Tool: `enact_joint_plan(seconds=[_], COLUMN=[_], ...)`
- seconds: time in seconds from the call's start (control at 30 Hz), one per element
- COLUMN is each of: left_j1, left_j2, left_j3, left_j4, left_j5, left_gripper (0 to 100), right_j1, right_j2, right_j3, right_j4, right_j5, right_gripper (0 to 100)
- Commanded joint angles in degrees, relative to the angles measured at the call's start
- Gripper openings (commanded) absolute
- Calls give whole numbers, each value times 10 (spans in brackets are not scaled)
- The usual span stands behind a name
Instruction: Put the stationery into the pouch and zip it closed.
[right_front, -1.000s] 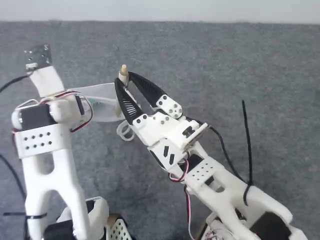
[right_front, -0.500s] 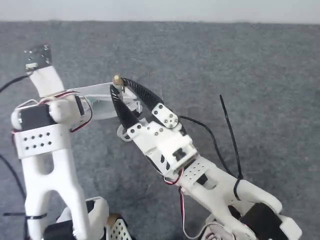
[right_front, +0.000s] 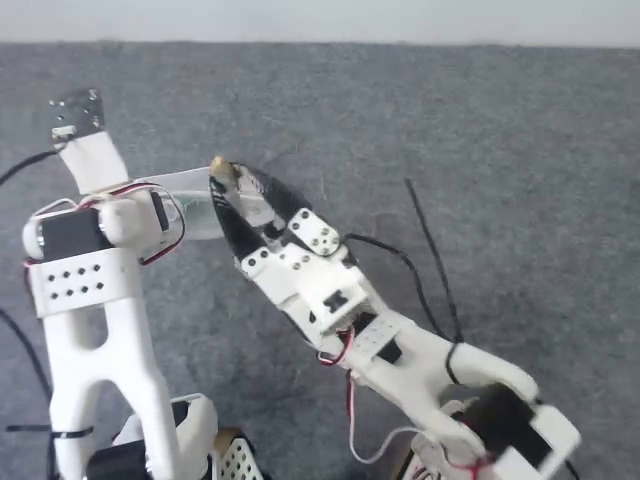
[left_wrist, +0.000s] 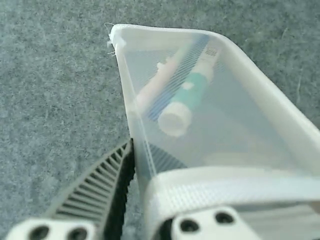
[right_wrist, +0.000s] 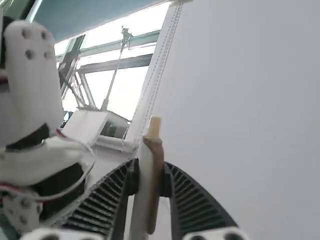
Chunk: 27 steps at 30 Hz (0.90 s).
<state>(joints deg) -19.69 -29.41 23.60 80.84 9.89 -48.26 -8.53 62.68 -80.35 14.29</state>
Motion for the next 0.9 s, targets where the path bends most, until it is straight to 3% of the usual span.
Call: enact_joint_plan(seconds=[0.0,0.37,0.6,0.73,0.87], left_j1=[3,-8,-14,-16,-16], left_j2=[-6,-6,-6,-6,-6], left_j3=[-3,-3,-2,-2,0], left_j4=[1,2,3,4,3], left_j5=[-7,-7,-7,-7,-7], left_gripper=[9,9,9,9,9], right_j1=[-16,-40,-40,-39,-39], right_j2=[63,42,-19,-79,-138], right_j3=[-29,32,37,37,38], right_j4=[-28,-17,213,291,401], right_j5=[11,12,12,11,8], right_gripper=[6,6,6,20,186])
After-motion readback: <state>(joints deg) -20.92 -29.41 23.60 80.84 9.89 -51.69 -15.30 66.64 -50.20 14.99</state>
